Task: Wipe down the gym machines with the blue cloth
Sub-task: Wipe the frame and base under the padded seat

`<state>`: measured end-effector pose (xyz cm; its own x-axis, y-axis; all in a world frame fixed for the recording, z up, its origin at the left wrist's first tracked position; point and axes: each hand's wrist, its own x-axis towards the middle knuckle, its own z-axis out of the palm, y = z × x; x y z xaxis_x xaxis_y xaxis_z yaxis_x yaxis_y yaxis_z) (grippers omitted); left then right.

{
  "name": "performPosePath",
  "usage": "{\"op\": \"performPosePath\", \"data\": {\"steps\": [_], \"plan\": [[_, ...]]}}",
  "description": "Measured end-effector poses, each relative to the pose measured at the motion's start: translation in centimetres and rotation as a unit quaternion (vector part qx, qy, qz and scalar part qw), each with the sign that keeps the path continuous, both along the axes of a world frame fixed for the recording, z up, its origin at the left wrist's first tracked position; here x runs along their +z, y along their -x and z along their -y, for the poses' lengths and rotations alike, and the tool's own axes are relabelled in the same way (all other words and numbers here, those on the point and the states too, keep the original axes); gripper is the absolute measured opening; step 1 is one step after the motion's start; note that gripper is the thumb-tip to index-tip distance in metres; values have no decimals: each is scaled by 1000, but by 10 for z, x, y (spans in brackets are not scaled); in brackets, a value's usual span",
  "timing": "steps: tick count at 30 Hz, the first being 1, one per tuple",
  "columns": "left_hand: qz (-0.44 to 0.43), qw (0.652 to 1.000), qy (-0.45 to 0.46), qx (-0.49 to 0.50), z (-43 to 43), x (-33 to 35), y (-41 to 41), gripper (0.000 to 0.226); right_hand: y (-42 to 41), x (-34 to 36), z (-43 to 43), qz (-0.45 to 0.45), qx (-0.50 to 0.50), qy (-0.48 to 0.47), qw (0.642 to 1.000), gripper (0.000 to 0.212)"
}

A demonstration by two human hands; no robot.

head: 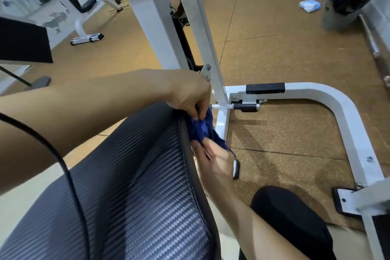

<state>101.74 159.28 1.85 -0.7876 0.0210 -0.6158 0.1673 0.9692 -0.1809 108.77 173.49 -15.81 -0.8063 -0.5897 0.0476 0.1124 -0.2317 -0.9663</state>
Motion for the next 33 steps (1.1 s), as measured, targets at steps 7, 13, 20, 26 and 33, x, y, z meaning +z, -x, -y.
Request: {"op": "performPosePath", "data": {"steps": [7,13,20,26,33], "plan": [[-7,999,35,4,-4,-4,18,12,29,-16,21,-20,-47,-48,998,10],[-6,1000,15,9,-5,-9,10,14,21,-9,18,200,-39,63,977,15],[-123,982,133,-46,-1,-18,19,10,48,-2,63,77,-33,-30,996,43],[-124,984,126,27,6,-19,56,18,99,-4,88,50,-18,-117,992,40],[-70,992,98,-35,3,-28,43,15,64,-2,42,1,-5,-152,988,21]]}}
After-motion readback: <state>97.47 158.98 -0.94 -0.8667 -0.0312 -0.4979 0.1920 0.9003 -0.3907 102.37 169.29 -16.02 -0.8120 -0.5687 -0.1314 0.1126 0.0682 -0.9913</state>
